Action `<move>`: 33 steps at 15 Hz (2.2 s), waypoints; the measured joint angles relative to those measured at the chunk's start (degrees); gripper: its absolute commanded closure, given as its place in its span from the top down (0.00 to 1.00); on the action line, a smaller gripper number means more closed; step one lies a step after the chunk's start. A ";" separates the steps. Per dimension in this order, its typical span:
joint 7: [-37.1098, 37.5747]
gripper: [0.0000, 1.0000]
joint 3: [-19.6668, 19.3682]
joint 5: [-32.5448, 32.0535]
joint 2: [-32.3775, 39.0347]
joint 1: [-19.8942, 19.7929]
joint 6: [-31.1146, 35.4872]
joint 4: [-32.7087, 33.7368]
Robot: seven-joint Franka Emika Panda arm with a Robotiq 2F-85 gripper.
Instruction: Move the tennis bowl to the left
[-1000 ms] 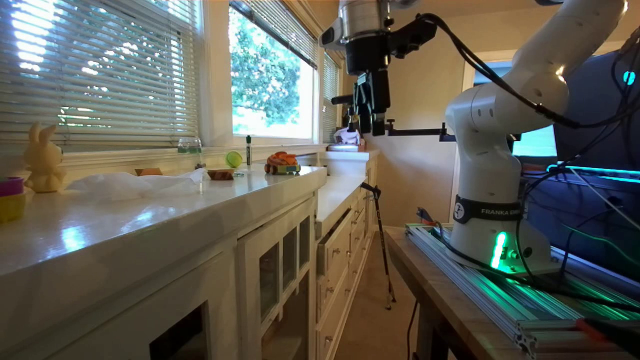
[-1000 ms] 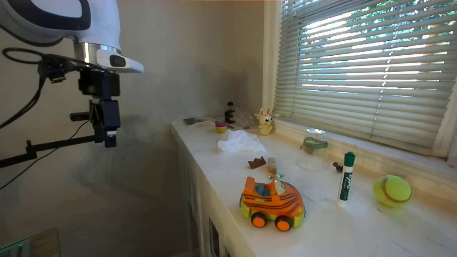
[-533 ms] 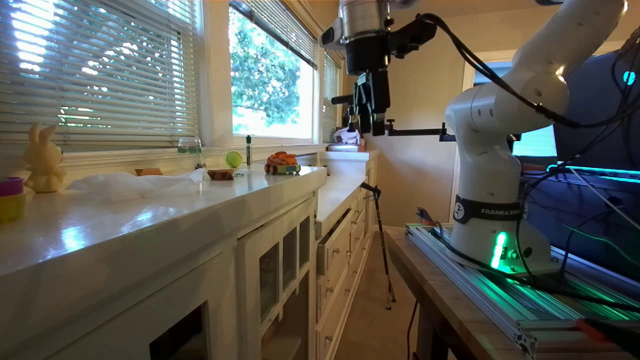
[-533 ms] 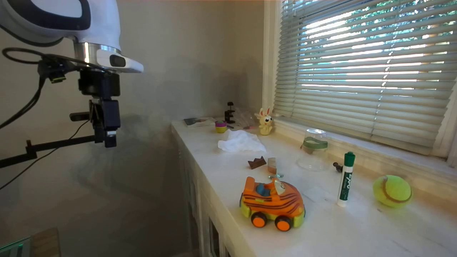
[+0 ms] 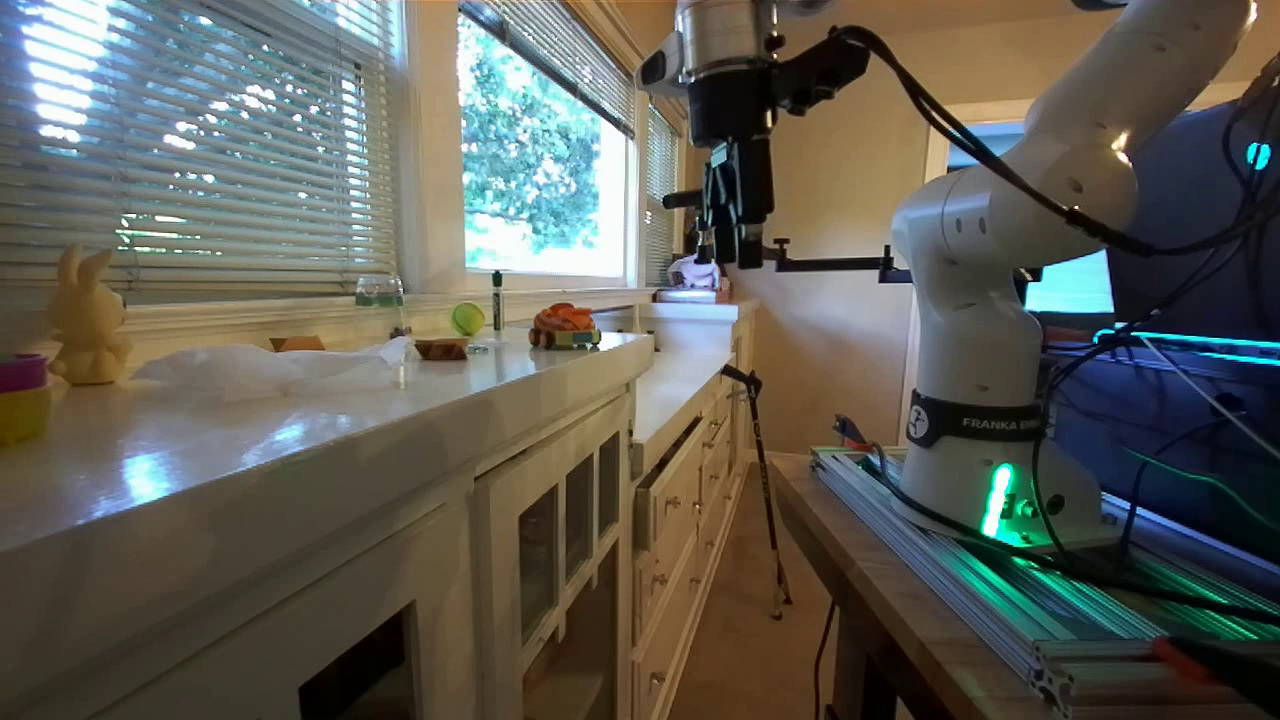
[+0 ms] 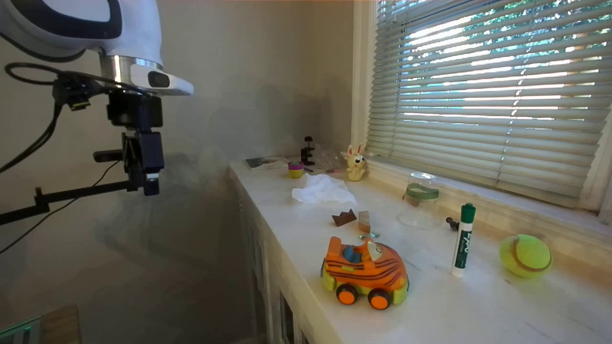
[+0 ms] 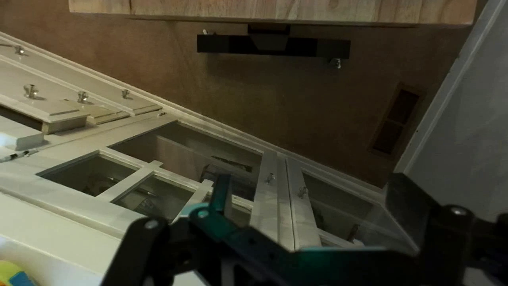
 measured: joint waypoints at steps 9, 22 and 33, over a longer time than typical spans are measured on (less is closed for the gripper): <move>15.17 1.00 -0.62 -0.32 12.41 -9.25 14.62 7.66; 24.76 1.00 -1.24 -0.45 21.86 -13.09 20.54 14.81; 36.63 1.00 -7.38 -1.49 32.38 -16.74 24.14 28.51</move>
